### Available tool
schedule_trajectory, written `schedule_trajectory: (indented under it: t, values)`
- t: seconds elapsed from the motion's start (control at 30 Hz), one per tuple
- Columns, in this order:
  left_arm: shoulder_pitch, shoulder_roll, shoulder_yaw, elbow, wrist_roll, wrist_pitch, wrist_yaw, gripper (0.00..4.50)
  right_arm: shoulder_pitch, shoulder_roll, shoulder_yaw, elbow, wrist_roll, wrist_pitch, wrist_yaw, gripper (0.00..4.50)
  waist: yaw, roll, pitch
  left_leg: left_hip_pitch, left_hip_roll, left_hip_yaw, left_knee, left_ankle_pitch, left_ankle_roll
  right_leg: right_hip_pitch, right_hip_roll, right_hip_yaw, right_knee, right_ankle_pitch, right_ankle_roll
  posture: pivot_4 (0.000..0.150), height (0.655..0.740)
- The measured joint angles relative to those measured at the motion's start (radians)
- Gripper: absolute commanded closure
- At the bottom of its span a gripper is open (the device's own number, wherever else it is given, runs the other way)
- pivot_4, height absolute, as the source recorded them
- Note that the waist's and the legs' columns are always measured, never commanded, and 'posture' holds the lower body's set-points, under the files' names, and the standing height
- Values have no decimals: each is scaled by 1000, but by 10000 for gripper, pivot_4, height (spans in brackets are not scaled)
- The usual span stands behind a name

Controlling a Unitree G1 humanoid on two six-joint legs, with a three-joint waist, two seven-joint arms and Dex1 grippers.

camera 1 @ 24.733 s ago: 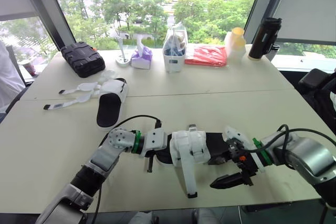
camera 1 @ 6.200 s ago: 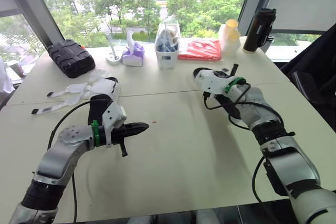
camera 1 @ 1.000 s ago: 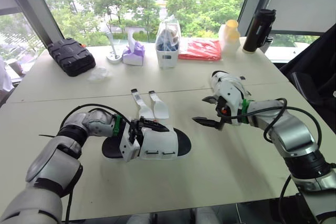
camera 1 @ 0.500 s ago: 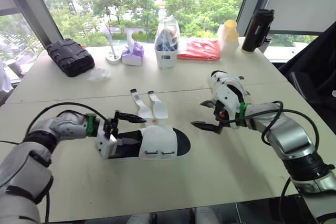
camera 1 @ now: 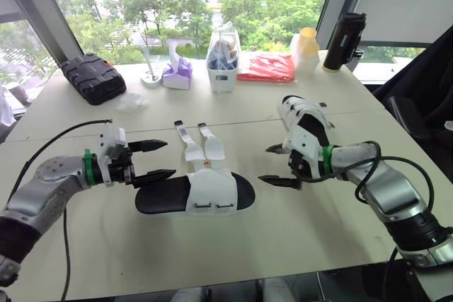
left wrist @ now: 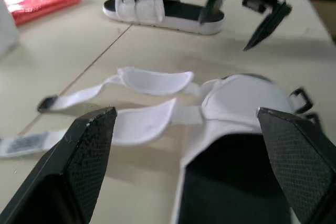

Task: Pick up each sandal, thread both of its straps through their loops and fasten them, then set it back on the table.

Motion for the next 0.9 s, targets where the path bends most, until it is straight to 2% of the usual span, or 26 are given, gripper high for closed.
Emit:
schedule_trajectory:
  t: [0.17,0.33,0.53,0.9]
  values:
    - [42,-106,148,-67,3,138,85,0,21,36,8,37,21,-71,83,43630,7,0,0,2,0,0,0,1,-1,2,0,0,1,0,0,1500,7400]
    - [60,-197,197,-84,70,205,123,0,21,82,44,115,21,-119,131,44499,9,0,0,2,0,0,0,1,-2,2,0,0,1,0,-1,1500,7400]
    - [61,-258,252,-86,153,246,132,0,27,120,85,168,-19,-195,147,44499,10,0,0,2,0,0,0,2,-4,1,0,0,1,0,-1,1500,7400]
    - [58,-359,305,-78,183,399,169,0,23,270,135,292,-93,-410,140,44499,8,0,-1,2,0,-1,0,4,-8,1,0,0,1,0,-1,1500,7400]
